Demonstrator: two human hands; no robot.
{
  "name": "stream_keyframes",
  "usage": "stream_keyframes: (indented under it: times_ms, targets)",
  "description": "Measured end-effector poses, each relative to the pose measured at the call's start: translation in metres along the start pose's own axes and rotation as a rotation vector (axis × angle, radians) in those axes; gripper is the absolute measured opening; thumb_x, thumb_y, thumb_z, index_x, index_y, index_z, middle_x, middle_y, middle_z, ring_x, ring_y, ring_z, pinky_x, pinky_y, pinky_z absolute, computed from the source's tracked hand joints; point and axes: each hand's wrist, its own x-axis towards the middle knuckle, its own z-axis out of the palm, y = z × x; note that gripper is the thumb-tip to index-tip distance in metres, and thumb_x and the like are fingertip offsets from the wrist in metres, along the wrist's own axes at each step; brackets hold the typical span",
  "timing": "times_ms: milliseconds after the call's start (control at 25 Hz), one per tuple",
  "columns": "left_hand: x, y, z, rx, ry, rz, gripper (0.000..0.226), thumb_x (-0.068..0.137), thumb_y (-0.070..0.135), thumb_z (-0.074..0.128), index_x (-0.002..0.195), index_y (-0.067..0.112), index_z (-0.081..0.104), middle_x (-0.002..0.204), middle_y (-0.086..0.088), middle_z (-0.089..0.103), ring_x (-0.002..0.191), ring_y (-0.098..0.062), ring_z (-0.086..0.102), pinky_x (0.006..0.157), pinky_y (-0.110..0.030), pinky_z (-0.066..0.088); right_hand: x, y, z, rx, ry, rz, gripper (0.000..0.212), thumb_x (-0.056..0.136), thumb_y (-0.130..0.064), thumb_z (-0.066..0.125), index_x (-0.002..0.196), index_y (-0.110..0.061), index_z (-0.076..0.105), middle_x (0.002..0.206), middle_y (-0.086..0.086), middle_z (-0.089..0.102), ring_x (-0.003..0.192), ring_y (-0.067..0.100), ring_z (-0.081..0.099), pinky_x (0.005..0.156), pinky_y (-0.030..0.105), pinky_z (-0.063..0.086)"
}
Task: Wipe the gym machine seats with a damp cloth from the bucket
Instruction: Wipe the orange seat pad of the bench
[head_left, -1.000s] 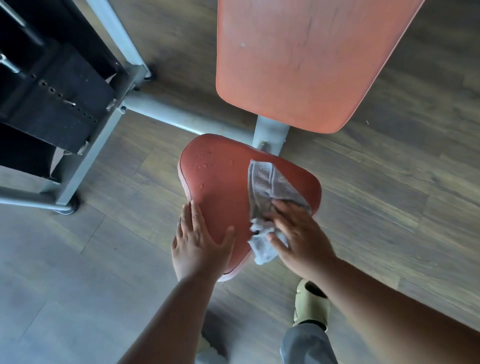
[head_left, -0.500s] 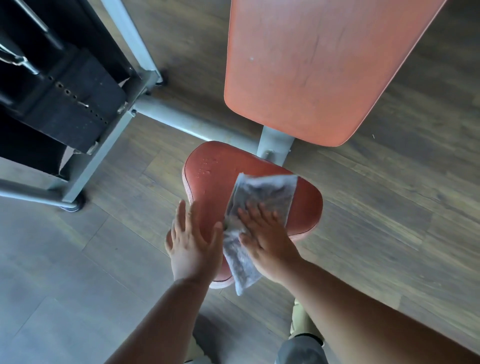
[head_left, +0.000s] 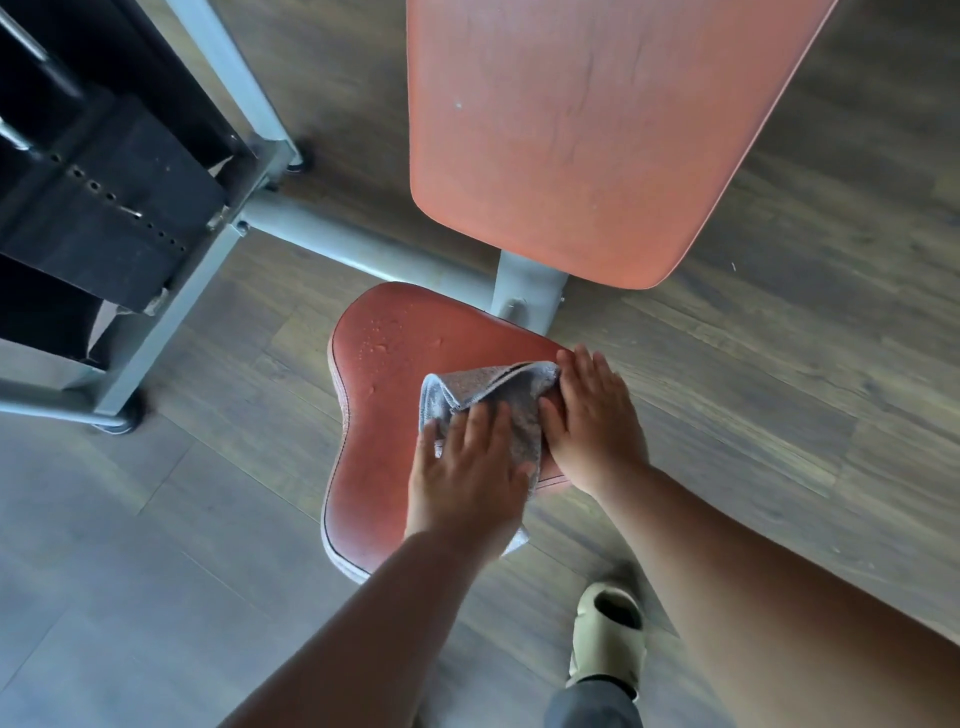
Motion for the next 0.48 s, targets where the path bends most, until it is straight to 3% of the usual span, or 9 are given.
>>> stream_keyframes:
  times_ms: [160, 240, 320, 480]
  targets:
    - [-0.012, -0.038, -0.008, 0.016, -0.002, -0.068, 0.062, 0.098, 0.049, 0.035, 0.154, 0.023, 0.031, 0.162, -0.001, 0.026, 0.148, -0.018, 0.026, 0.12, -0.048, 0.009, 0.003, -0.008, -0.003, -0.05, 0.002, -0.025, 0.065, 0.096, -0.043, 0.024, 0.156, -0.021, 0.014, 0.165, 0.011, 0.012, 0.151, 0.029, 0.008, 0.122, 0.044, 0.005]
    - [-0.029, -0.061, -0.013, -0.023, 0.036, -0.16, 0.056, 0.095, 0.041, 0.047, 0.147, 0.019, 0.045, 0.156, -0.005, 0.039, 0.142, -0.022, 0.039, 0.117, -0.052, 0.02, 0.004, -0.024, -0.002, -0.059, -0.003, -0.053, 0.067, 0.092, -0.048, 0.021, 0.155, -0.025, 0.016, 0.165, 0.009, 0.011, 0.151, 0.029, 0.007, 0.122, 0.044, 0.002]
    - [-0.047, -0.077, -0.016, -0.023, 0.075, -0.232, 0.048, 0.095, 0.03, 0.047, 0.141, 0.018, 0.054, 0.146, -0.01, 0.051, 0.132, -0.029, 0.051, 0.112, -0.057, 0.03, 0.005, -0.043, 0.004, -0.045, -0.034, 0.006, 0.07, 0.092, -0.057, 0.014, 0.156, -0.029, 0.011, 0.166, 0.008, 0.003, 0.152, 0.03, -0.003, 0.121, 0.047, -0.005]
    - [-0.049, -0.056, -0.01, -0.075, 0.038, -0.199, 0.06, 0.089, 0.034, 0.035, 0.14, 0.007, 0.054, 0.144, -0.028, 0.047, 0.131, -0.045, 0.048, 0.107, -0.058, 0.037, 0.008, -0.058, 0.015, -0.092, -0.003, 0.103, 0.072, 0.092, -0.061, 0.012, 0.156, -0.029, 0.007, 0.166, 0.009, 0.0, 0.151, 0.032, -0.006, 0.12, 0.052, -0.007]
